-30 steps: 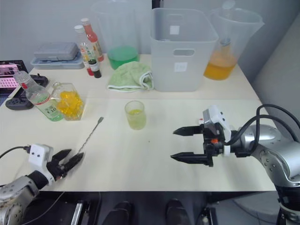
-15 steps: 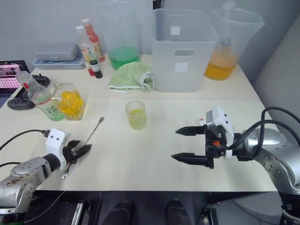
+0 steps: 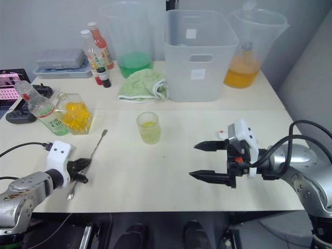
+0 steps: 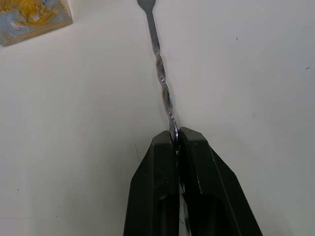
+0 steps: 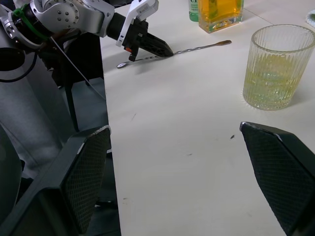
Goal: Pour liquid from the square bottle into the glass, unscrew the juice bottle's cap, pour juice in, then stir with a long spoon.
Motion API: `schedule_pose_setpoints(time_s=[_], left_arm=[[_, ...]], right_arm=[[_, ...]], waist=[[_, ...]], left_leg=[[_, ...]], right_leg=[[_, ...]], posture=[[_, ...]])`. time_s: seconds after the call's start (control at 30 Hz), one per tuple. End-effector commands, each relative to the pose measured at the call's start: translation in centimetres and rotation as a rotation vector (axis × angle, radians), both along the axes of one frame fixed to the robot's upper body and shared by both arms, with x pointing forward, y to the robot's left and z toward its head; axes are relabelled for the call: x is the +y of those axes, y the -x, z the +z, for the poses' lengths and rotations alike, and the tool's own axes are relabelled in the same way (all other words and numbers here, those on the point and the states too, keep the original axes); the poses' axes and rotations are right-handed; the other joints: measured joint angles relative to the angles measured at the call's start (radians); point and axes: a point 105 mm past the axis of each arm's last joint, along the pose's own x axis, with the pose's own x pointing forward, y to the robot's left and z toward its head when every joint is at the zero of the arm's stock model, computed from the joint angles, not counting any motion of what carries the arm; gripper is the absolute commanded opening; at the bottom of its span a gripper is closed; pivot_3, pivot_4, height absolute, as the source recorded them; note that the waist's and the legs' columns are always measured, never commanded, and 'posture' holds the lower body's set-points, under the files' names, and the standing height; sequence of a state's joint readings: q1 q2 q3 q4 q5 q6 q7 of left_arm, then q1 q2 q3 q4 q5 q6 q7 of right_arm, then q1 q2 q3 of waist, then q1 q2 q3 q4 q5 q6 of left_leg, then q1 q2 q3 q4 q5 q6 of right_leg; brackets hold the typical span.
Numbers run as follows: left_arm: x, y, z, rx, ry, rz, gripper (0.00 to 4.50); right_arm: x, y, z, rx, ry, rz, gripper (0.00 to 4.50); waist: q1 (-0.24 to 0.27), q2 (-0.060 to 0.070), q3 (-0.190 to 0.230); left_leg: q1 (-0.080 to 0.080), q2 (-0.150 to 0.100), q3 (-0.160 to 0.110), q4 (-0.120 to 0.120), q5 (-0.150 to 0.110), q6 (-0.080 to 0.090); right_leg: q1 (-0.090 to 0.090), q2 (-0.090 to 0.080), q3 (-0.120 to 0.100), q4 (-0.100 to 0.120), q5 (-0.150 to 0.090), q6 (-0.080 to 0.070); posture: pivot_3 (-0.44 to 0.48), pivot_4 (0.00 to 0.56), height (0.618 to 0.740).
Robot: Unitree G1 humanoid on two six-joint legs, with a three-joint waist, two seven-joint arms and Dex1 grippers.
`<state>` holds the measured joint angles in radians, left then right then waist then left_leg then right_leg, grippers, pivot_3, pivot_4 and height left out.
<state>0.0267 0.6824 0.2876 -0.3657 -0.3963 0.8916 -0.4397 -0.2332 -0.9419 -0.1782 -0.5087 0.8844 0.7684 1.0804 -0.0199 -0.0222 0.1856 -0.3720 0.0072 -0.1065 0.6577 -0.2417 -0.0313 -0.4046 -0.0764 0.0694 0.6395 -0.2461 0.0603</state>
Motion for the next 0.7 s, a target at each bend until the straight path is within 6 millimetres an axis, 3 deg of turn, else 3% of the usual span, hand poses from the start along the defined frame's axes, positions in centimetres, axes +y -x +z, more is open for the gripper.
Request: schedule_pose_setpoints(time_s=[0.03,0.3,0.47,0.6,0.7], left_arm=[[0.0,0.3,0.3,-0.002,0.016,-0.019,0.03],[-1.8,-1.6,6.7,-0.351,0.06,-0.137,0.03],[-3.8,-2.4,12.6,-0.661,0.013,-0.23,0.03],[-6.6,-2.3,14.3,-0.732,0.025,-0.359,0.03],[-9.0,-2.9,15.1,-0.745,0.049,-0.441,0.03]], right_arm=[[0.3,0.0,0.9,-0.05,-0.013,0.021,4.5],[0.5,-0.7,1.8,-0.035,-0.078,0.001,4.5],[1.4,-1.6,3.8,-0.096,-0.14,-0.063,4.5],[2.1,-2.5,5.7,-0.174,-0.223,-0.142,4.5],[2.3,-4.4,6.7,-0.195,-0.265,-0.293,4.5]], waist=[[-0.003,0.0,0.0],[0.005,-0.004,0.002],[0.007,-0.004,0.003],[0.004,-0.004,0.003],[0.004,-0.004,0.003]], left_leg=[[0.0,0.0,0.0,0.0,0.0,0.0],[-0.002,0.0,0.0,0.0,0.0,0.0],[-0.006,0.0,0.0,0.0,0.0,0.0],[-0.008,0.0,0.0,0.0,0.0,0.0],[-0.011,0.0,0.0,0.0,0.0,0.0]], right_leg=[[0.0,0.0,0.0,0.0,0.0,0.0],[-0.001,0.0,0.0,-0.001,0.001,-0.002],[-0.004,0.0,0.0,-0.003,0.005,-0.006],[-0.004,0.0,0.0,-0.007,0.006,-0.005],[-0.005,0.0,0.0,-0.009,0.007,-0.003]], posture=[[0.0,0.15,0.74],[0.0,0.15,0.74],[0.0,0.15,0.74],[0.0,0.15,0.74],[0.0,0.15,0.74]])
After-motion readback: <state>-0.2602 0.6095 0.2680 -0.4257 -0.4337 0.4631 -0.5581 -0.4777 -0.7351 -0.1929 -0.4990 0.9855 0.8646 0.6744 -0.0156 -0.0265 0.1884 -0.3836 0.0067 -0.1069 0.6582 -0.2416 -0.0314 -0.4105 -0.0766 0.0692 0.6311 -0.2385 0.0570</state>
